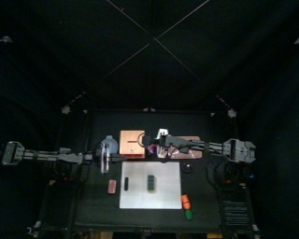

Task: Cut the sushi into 4 pieces with the knife
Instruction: Grasp knife edge with left hand

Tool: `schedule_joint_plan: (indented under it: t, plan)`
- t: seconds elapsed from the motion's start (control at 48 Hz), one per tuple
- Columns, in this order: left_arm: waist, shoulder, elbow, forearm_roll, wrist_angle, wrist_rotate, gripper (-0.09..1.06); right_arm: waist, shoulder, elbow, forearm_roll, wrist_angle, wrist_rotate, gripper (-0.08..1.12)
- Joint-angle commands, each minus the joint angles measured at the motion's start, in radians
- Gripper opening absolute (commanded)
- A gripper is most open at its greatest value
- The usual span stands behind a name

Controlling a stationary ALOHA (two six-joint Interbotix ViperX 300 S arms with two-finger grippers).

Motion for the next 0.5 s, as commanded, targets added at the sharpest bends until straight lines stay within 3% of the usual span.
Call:
schedule_joint_plan:
  t: [0.021,0.292,0.5]
  plan:
    - [0.006,-0.014,-0.009,0.000,-0.009,-0.002,0.02,-0.011,-0.061,-0.075,0.000,0.031,0.000,0.15]
    - [0.008,-0.055,0.014,0.000,-0.017,-0.005,0.02,-0.005,-0.216,-0.155,0.055,0.054,-0.003,0.15]
    - [0.017,-0.061,0.021,-0.006,-0.044,-0.003,0.07,0.058,-0.357,-0.071,0.054,-0.057,0.008,0.15]
